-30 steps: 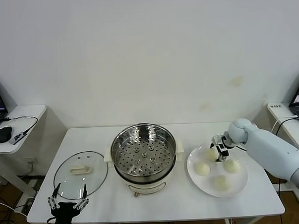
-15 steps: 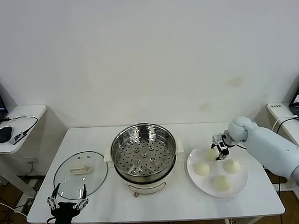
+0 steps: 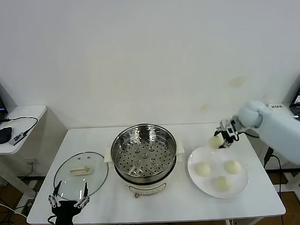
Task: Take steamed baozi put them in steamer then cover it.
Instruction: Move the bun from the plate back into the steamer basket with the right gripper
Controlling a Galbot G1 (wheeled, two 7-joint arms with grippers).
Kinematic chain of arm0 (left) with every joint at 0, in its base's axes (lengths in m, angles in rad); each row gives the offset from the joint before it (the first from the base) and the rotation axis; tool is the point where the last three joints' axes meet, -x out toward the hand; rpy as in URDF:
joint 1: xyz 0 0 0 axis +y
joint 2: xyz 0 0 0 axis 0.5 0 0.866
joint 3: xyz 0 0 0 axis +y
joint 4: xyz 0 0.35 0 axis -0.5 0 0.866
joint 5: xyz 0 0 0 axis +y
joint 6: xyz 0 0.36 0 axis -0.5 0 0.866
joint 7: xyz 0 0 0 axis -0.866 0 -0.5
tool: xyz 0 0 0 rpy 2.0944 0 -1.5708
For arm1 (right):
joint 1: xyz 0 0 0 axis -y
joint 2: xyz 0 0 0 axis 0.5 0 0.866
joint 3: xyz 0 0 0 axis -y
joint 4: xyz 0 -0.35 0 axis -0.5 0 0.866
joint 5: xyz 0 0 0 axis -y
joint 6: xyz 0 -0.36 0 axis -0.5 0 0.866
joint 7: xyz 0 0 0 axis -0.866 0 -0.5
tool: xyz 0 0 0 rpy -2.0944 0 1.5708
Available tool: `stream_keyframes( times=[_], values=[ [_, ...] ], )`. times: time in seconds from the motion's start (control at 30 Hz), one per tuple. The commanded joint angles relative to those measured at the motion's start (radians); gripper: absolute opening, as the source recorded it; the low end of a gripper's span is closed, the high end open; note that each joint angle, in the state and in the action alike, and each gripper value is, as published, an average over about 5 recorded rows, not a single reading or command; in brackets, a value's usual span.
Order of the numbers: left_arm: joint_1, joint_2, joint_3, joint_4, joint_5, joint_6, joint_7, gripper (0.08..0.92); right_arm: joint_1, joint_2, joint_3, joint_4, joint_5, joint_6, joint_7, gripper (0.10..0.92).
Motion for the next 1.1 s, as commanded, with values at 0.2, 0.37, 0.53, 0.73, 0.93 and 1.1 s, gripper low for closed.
stream_keyframes(
  times=[0.2,0.37,0.53,0.73,0.93,1.1],
  values=[
    [-0.019,0.021,-0.006,0.005,-0.126,0.051,-0.005,0.823,0.466,0.090,-0.298,0.144,0.325,-0.009,0.045,0.636],
    [-0.036,0.016,-0.026,0.008,-0.305,0.101,-0.018,0.823,0.506,0.207,-0.344,0.129,0.370,0.010,0.076,0.636],
    [-0.044,-0.001,-0.051,0.022,-0.379,0.094,-0.020,0.823,0.501,0.344,-0.371,0.097,0.387,0.047,0.100,0.636],
    [-0.039,-0.011,-0.060,0.022,-0.364,0.078,-0.018,0.823,0.460,0.472,-0.431,0.055,0.346,0.151,0.120,0.636],
    [-0.042,-0.017,-0.069,0.019,-0.337,0.069,-0.018,0.823,0.400,0.567,-0.476,-0.005,0.210,0.278,0.136,0.636],
    [-0.036,-0.018,-0.084,0.002,-0.327,0.065,-0.020,0.823,0.343,0.607,-0.496,-0.054,0.094,0.366,0.144,0.636]
  ],
)
